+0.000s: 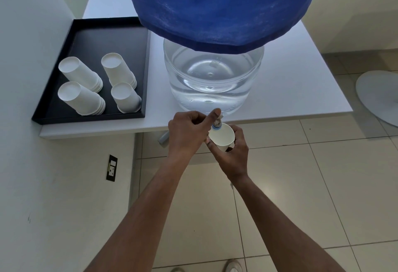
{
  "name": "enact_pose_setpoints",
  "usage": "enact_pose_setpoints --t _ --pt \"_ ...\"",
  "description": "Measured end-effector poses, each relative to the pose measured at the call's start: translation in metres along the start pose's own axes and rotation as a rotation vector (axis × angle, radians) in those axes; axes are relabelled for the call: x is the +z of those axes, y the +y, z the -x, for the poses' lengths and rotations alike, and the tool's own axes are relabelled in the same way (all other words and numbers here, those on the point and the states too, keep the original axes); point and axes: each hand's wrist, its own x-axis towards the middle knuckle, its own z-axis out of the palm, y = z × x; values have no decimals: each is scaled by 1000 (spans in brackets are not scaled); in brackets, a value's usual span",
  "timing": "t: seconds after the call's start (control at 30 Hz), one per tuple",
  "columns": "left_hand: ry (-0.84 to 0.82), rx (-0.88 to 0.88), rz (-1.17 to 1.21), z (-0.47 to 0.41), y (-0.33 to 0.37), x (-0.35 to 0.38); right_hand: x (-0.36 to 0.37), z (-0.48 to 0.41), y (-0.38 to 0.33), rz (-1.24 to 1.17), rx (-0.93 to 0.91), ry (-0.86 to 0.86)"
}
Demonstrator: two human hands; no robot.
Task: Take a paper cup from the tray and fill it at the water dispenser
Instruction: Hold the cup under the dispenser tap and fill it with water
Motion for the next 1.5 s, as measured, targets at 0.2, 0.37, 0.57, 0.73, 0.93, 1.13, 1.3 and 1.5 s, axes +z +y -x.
enact_pose_setpoints --t 0.2,0.37,0.57,0.73,0.93,1.13,1.3,1.5 --pt "-168 -493 447 -1 12 8 0 -1 1 4 -21 5" --pt "-180 -572 594 0 14 10 0 -2 -1 -9 -28 10" --pt "-164 -532 547 4 9 12 -2 -3 4 -1 -33 -4" --pt "-188 -514 471 20 -9 15 -2 -3 9 -9 -40 -12" --pt "-167 -469 511 28 -15 15 -1 -2 8 -16 -66 -25" --pt "-131 -465 515 28 -14 17 -2 -3 8 -24 -79 -28" --pt "-127 -457 517 28 -15 17 0 -4 7 -37 -73 -29" --pt "-122 -449 510 28 -18 18 2 -4 8 -37 -47 -27"
